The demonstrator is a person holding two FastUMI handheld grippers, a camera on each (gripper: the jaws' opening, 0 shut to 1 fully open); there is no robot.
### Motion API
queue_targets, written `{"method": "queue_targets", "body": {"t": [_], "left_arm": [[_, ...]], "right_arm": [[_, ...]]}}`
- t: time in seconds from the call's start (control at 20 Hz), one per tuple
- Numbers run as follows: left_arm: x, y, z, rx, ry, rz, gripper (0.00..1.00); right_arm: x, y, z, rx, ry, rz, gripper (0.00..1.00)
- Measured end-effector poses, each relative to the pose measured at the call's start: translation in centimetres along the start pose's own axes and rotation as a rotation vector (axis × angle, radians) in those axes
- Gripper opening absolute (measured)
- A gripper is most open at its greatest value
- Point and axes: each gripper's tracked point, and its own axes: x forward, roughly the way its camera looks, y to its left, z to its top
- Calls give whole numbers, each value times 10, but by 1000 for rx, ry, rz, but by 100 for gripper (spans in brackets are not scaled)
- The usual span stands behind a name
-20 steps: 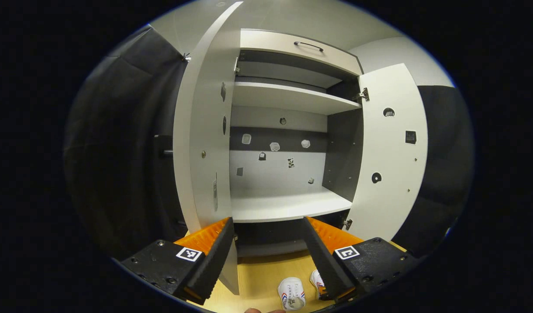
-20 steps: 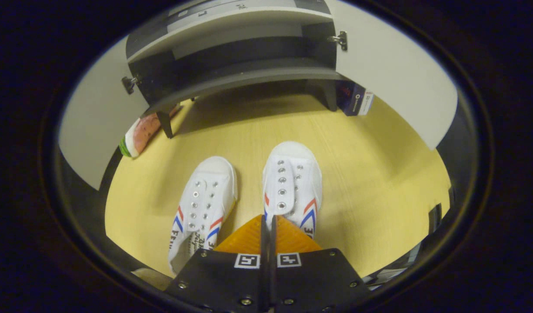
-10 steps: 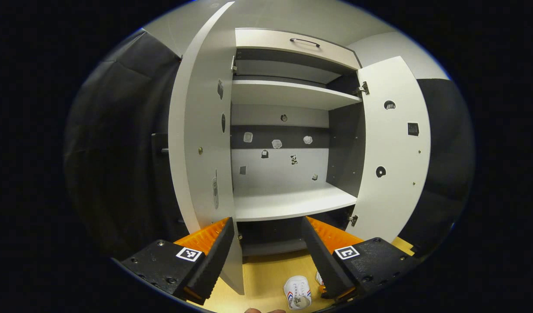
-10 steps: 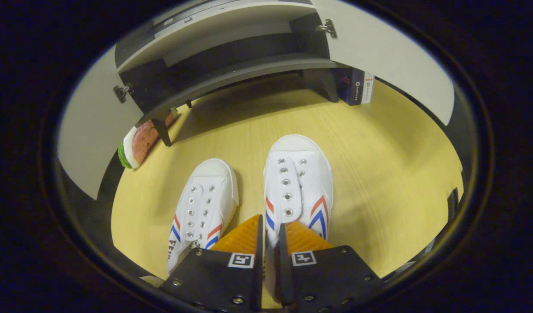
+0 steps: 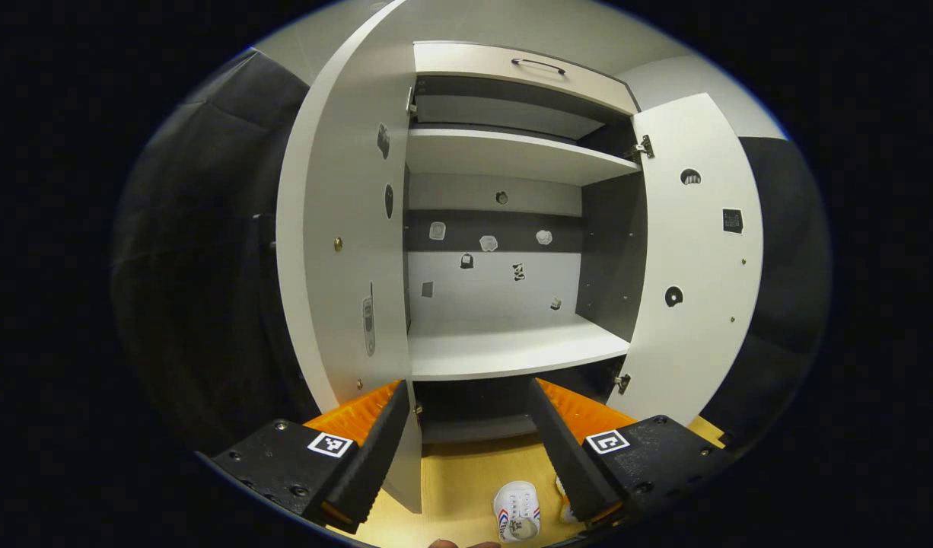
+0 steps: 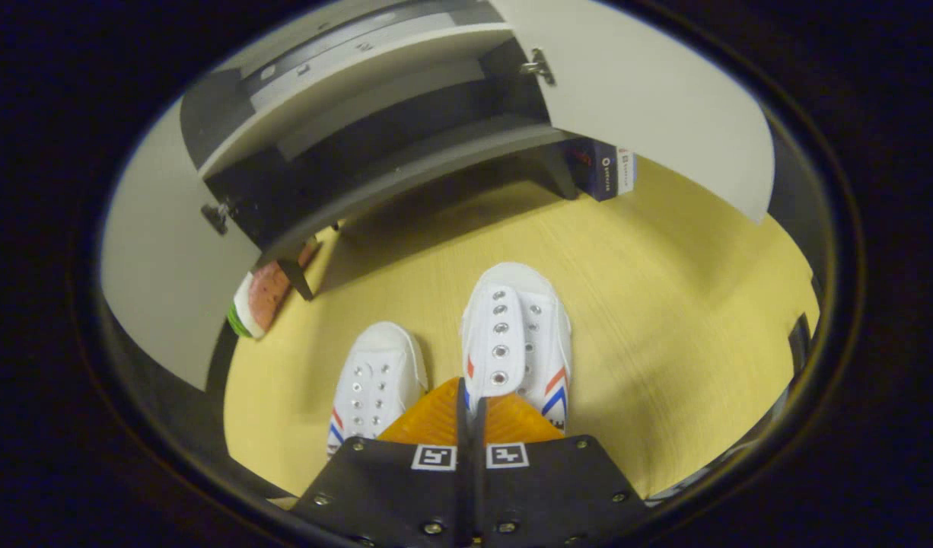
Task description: Grab one shoe with the right hand and put it into the shoe cabinet, grab the other shoe with the left hand and put it into the shoe cabinet; then close the right door with the right hand and the left door with the left hand.
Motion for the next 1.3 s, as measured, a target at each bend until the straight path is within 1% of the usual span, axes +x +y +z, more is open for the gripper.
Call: {"method": "queue_targets", "body": {"t": [0.1,0.2,0.35,0.4,0.45,0.6,0.75,0.9,1.05,1.15,1.25,1.3], "left_arm": [[2,-1,0,0,-4,1,96],[4,-1,-2,1,-5,2,96],[7,-2,-6,-5,3,3,96],[9,-3,-8,-10,8,2,96],[10,-3,-10,-16,13,2,96],[14,-1,-11,-21,13,10,96],[17,-1,-11,-16,10,14,95],[20,-2,-11,-13,13,11,96],[22,-2,-12,-3,8,7,95],[23,-2,-15,4,19,9,95],[22,-3,-20,-1,30,6,96],[21,-3,-23,-5,35,4,98]], "right_arm": [[-15,10,23,97,-21,63,0],[-32,18,45,137,-53,103,0],[-63,41,93,130,-138,150,0],[-74,52,113,121,-171,164,5],[-84,63,132,110,-206,179,0],[-120,86,184,68,-325,221,0],[-134,119,243,9,-451,239,0],[-134,150,300,-48,-549,252,0],[-116,173,357,-103,-604,242,0],[-95,180,388,-138,-618,217,0],[-70,185,417,-181,-620,170,0],[-60,185,426,-197,-622,147,0]]}}
